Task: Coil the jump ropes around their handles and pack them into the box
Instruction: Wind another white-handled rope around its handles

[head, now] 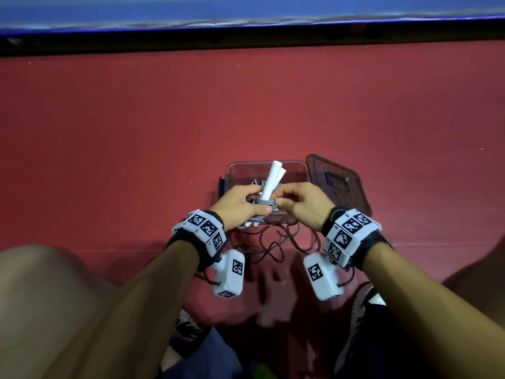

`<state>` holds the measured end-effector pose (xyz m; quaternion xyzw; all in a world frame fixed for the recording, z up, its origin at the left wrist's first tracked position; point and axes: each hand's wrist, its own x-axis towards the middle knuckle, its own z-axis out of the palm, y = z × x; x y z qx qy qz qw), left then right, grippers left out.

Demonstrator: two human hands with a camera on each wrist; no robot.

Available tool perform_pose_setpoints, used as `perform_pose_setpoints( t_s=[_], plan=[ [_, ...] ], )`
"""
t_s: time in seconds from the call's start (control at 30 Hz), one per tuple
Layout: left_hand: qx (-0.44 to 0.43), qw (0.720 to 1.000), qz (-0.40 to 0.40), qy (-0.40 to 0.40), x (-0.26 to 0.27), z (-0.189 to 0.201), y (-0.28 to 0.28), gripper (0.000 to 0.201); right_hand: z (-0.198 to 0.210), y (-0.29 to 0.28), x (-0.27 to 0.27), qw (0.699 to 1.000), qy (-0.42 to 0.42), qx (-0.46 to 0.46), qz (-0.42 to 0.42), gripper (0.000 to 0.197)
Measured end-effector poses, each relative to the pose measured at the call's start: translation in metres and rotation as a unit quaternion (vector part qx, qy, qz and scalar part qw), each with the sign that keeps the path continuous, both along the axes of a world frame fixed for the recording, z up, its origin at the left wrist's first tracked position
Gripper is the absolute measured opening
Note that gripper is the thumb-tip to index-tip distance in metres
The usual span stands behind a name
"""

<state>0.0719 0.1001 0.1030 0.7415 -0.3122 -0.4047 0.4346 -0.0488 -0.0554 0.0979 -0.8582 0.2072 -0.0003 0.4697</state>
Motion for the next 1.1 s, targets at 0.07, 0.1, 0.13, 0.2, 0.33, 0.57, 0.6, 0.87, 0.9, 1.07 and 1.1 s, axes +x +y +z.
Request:
perform_pose_setpoints(
  t_s=[0.07,0.1,0.13,0.2,0.33,0.57,0.6,0.87,0.9,1.07,1.1],
  plan=[
    [0.002,1.000,0.012,0.008,0.001,-0.001,-0.001,0.029,-0.001,0.000,0.001,1.000,0.010,0.016,0.002,0.010],
    [0.002,1.000,0.017,0.013,0.001,-0.001,-0.001,0.028,-0.001,0.000,0.001,1.000,0.011,0.016,-0.001,0.009],
    [0.002,1.000,0.022,0.019,0.002,-0.001,0.000,0.028,-0.001,0.000,0.001,1.000,0.009,0.012,-0.005,0.007],
    [-0.005,0.999,0.036,0.036,0.002,0.001,0.001,0.032,-0.001,0.000,0.001,1.000,0.008,-0.004,-0.023,0.010],
    [-0.022,0.995,0.037,0.086,0.001,0.005,0.001,0.037,-0.001,-0.001,-0.002,1.000,0.006,0.022,-0.022,0.017],
    [-0.028,0.987,0.067,0.140,-0.001,0.006,0.000,0.028,0.013,0.007,-0.005,0.985,-0.014,0.165,-0.055,0.026],
    [-0.029,0.987,0.070,0.144,-0.001,0.007,0.000,0.028,0.013,0.006,-0.004,0.985,-0.015,0.160,-0.057,0.025],
    [-0.031,0.974,0.122,0.189,0.001,0.007,0.001,0.042,0.015,0.007,-0.006,0.980,-0.040,0.167,-0.104,0.006],
    [-0.037,0.972,0.129,0.191,0.002,0.008,0.001,0.045,0.015,0.008,-0.006,0.978,-0.043,0.171,-0.111,0.007],
    [-0.052,0.977,0.112,0.173,0.000,0.013,0.001,0.046,0.013,0.009,-0.005,0.970,-0.062,0.202,-0.120,0.012],
    [-0.048,0.979,0.109,0.166,-0.001,0.013,0.000,0.047,0.012,0.009,-0.005,0.969,-0.062,0.207,-0.123,0.013]
  ],
)
